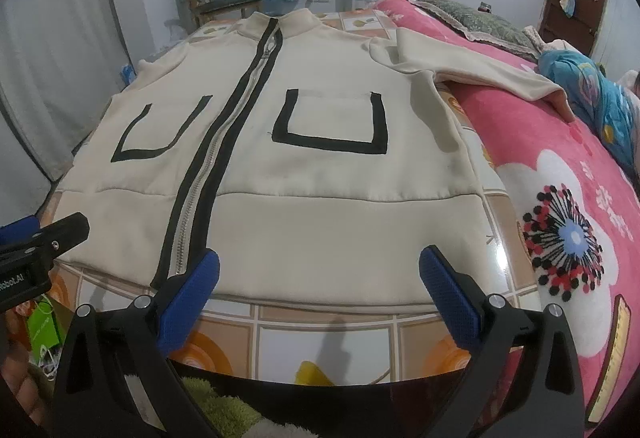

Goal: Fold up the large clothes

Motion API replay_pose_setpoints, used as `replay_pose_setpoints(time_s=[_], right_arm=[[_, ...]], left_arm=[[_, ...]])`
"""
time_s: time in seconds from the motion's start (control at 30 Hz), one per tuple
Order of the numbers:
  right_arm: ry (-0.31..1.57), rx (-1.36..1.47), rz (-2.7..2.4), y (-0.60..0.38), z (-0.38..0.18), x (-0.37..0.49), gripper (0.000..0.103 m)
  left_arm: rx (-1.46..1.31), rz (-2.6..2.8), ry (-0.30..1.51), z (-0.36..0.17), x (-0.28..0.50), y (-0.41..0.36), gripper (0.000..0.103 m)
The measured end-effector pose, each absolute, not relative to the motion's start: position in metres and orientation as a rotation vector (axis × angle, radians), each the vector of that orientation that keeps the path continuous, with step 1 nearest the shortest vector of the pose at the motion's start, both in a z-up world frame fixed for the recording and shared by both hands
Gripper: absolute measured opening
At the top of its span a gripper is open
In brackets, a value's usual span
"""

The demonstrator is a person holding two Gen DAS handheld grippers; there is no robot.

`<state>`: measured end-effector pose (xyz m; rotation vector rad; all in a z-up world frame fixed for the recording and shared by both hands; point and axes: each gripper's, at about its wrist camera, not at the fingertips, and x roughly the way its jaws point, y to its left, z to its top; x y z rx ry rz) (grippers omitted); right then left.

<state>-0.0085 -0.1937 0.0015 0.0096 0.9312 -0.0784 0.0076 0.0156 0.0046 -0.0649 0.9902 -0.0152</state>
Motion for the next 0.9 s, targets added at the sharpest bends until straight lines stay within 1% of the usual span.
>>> replay_pose_setpoints(time_s=[0.17,0.33,0.53,0.67,0.8,0.9], right_arm=[[0.938,0.0,-0.086,-0.191,0.0,-0.007,0.097],[0.952,0.016,-0.089,-0.197,-0.002,-0.003,0.097],[0.968,0.049,-0.187,-0.242,-0.01,0.002,0.097],[1.004,0.067,-0.237,-0.277,-0.021,0.009,0.097],[1.022,0.089,-0.234,-0.288,-0.028,0.016,0.097],[1.035,0.094,-0.212,-0.289,-0.033,0.019,0.089]], left_arm=[[-0.065,-0.031,1.004,0.001,0.012,0.019,0.095],[-0.095,-0.035,0.976,-0.008,0.019,0.033,0.095],[-0.188,-0.097,0.877,-0.017,0.019,0.072,0.095],[-0.184,-0.045,0.865,-0.018,0.025,0.095,0.095],[-0.129,0.003,0.879,-0.023,0.035,0.107,0.095],[-0.095,0.026,0.898,-0.028,0.043,0.114,0.095]])
